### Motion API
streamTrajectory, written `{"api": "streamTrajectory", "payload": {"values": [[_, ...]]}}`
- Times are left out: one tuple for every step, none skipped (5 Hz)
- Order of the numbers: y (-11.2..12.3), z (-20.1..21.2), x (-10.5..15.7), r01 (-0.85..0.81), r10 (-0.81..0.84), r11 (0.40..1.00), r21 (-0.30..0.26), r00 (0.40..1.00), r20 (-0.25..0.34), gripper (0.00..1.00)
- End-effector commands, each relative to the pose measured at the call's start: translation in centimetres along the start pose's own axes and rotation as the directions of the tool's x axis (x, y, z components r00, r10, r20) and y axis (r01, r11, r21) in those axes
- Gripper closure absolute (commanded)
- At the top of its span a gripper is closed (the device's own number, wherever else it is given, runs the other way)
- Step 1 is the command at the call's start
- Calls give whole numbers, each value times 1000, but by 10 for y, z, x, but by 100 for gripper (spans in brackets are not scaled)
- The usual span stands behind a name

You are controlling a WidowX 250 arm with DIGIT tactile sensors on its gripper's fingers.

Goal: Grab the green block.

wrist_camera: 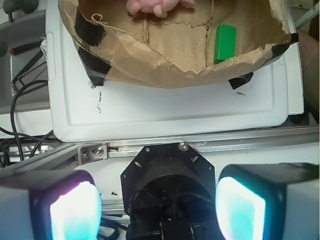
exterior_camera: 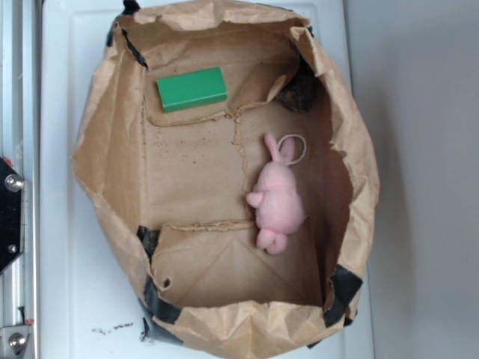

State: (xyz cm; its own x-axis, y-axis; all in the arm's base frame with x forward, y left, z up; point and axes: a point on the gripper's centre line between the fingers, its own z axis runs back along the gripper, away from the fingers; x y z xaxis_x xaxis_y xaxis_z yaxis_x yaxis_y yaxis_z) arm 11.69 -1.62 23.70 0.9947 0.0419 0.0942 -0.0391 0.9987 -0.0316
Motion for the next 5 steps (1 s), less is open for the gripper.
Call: {"api": "streamTrajectory", "payload": {"values": [[0,0,0,0,0,1000,0,1000,0,0],[28,-6,38,9,-8,1000,-17,1000,20,0],[57,-21,67,25,-25,1000,-1,999,25,0],[82,-31,87,38,-37,999,-14,997,61,0],[94,-45,104,40,-36,999,-34,995,98,0]]}}
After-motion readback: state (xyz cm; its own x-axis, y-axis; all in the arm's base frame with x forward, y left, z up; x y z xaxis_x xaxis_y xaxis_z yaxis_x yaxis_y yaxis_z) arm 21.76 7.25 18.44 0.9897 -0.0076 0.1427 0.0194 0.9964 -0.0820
